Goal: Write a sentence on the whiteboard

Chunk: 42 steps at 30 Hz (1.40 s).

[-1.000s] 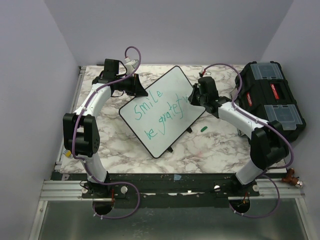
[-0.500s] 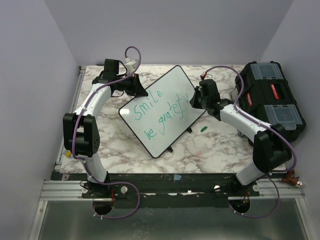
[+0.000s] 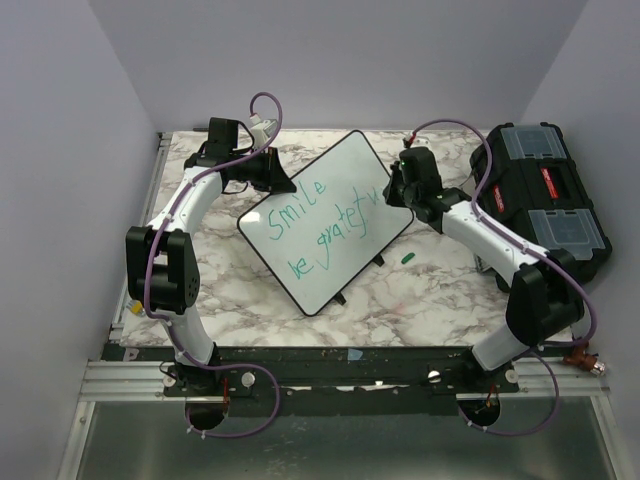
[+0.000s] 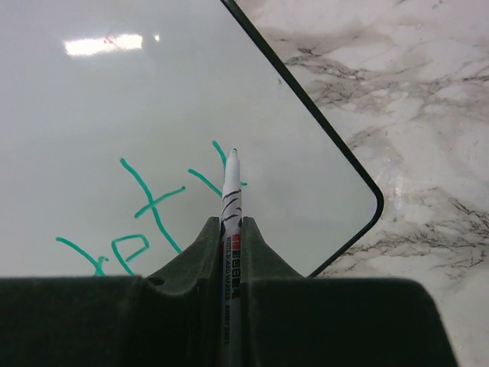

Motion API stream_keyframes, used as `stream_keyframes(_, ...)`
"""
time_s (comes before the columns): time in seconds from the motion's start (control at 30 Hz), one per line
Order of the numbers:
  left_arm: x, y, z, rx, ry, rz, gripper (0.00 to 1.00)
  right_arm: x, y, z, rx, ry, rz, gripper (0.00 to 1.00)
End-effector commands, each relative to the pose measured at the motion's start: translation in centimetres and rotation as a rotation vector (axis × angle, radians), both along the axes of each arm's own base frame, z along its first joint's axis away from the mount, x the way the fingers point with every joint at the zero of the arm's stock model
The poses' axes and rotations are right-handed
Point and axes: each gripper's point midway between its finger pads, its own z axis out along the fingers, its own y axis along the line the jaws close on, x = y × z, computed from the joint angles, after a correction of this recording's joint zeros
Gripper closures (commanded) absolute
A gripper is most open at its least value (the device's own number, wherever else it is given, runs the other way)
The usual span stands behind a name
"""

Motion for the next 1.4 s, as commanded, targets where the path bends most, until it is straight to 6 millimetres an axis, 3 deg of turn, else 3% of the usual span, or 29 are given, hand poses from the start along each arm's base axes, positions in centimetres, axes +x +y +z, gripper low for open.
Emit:
stream_keyframes(0.0, 0.9, 0.3, 1.3, 0.054, -0.163, -0.028, 1.0, 1.1, 0.0, 3.2, 0.002, -0.064, -0.02, 0.99)
stream_keyframes(0.37, 0.8, 0.4, 1.3, 0.056, -0.162, -0.027, 1.0, 3.5, 2.0, 2.9, 0.037, -0.058, 0.004, 0.99)
stream_keyframes(0.6, 0.7, 0.3, 1.4, 0.054, -0.164, -0.03, 1.0, 4.2, 2.4, 1.4, 0.029, -0.028, 0.012, 0.99)
stream_keyframes(0.83, 0.9, 0.4, 1.4, 0.055, -0.167, -0.027, 1.0, 3.7, 2.8, -0.2, 0.041, 0.006, 0.029, 0.99)
stream_keyframes(1.37, 0.8, 0.3, 1.4, 0.054, -0.164, -0.029, 1.0, 1.8, 2.6, -1.8, 0.048, 0.047, 0.058, 0.99)
